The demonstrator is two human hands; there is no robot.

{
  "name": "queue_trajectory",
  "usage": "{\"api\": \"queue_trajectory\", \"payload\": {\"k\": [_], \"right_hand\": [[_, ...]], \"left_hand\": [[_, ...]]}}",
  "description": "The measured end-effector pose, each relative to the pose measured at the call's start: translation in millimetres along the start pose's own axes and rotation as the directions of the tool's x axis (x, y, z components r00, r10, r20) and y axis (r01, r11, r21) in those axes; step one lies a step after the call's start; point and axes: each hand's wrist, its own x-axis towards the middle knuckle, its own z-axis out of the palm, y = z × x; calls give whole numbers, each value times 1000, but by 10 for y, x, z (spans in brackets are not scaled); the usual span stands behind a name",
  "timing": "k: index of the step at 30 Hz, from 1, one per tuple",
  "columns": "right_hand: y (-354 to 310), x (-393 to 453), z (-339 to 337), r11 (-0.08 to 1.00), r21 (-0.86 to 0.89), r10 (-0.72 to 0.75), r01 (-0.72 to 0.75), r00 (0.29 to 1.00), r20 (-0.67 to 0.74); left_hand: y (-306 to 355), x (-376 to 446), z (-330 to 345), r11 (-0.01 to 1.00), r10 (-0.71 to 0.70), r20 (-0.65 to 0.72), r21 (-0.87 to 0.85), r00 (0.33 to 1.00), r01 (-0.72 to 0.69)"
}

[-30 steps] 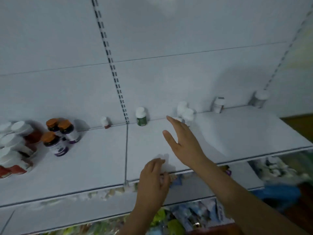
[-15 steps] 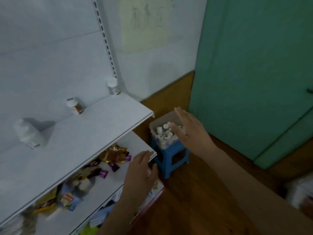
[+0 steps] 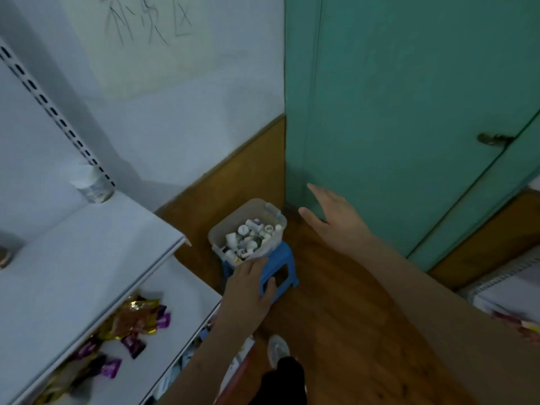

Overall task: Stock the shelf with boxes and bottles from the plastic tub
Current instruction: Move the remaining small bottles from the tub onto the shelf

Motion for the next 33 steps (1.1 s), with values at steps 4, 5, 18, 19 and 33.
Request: {"api": "queue_trajectory", "payload": {"k": [4,5,18,19,33], "right_hand": [[299,665,126,998,-53,26,-22,996,81],[346,850,145,998,-64,28,-21,994,108],[666,2638,604,1000,-12,17,-14,941,338],[706,2748,711,1000,1,19,-21,928,373],[1494,4077,2651,999,24,1,-34,591,806]], "left_hand": [[-243,749,235,999,-25,69,-45,997,28],[-301,923,266,998,-36,77,-55,996,41],[-1038,2165,453,886,-436,119,-114,892,449],[-1110,2198,501,859,-482,135,-125,866,497],[-1950,2480,1203,344,-892,264,-127,366,930]]}}
